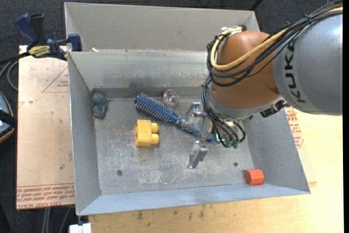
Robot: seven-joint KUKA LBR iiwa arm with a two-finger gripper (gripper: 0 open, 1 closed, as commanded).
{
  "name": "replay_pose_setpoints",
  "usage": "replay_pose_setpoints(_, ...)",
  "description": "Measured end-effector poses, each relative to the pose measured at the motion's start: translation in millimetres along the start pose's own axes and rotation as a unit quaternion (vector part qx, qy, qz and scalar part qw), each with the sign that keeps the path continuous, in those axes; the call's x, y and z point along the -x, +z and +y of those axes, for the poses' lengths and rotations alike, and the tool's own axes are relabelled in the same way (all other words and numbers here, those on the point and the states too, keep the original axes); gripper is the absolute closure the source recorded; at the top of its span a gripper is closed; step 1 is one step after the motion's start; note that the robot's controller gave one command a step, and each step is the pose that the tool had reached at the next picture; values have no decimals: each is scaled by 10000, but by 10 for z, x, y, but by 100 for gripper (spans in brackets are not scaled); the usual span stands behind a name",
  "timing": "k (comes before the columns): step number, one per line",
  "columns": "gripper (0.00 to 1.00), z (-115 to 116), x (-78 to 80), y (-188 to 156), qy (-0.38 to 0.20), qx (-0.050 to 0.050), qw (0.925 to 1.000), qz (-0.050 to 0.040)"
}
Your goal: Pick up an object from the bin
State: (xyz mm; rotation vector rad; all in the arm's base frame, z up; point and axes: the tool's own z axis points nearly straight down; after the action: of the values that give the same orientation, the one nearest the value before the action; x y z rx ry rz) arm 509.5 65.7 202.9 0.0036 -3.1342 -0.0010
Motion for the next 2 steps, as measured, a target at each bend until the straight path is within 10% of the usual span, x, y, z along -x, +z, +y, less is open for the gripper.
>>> replay_pose_setpoints(2, 0, 10, 1253, 1211, 1180, 14, 9930, -71)
